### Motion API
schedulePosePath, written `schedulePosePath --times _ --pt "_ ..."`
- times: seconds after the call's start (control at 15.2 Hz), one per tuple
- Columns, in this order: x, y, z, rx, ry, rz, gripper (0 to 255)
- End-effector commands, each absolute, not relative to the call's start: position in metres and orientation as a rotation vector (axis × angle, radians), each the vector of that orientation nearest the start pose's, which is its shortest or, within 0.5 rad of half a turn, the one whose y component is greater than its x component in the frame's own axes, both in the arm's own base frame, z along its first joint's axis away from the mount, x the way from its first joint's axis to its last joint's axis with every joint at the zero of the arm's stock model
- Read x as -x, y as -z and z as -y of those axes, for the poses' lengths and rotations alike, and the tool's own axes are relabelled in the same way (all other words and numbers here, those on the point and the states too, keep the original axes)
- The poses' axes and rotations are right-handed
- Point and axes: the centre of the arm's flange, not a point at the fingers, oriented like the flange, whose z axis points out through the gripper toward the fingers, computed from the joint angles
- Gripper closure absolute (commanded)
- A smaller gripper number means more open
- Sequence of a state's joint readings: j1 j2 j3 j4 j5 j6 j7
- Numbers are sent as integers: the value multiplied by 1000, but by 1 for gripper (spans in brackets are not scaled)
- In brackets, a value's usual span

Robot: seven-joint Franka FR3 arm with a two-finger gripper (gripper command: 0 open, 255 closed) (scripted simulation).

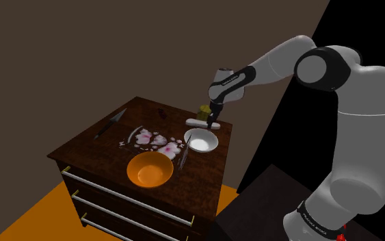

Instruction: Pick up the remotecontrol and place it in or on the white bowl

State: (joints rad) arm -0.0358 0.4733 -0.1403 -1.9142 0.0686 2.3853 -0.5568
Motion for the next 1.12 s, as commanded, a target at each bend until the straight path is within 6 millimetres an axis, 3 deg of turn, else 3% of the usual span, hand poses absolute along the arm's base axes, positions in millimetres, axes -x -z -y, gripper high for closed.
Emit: schedulePosePath --times 0.0,0.92,1.06 --pt "-620 -259 106 3112 -4 543 255" --pt "-620 -332 106 3112 -4 543 255" --pt "-602 -333 87 3112 -4 543 255"
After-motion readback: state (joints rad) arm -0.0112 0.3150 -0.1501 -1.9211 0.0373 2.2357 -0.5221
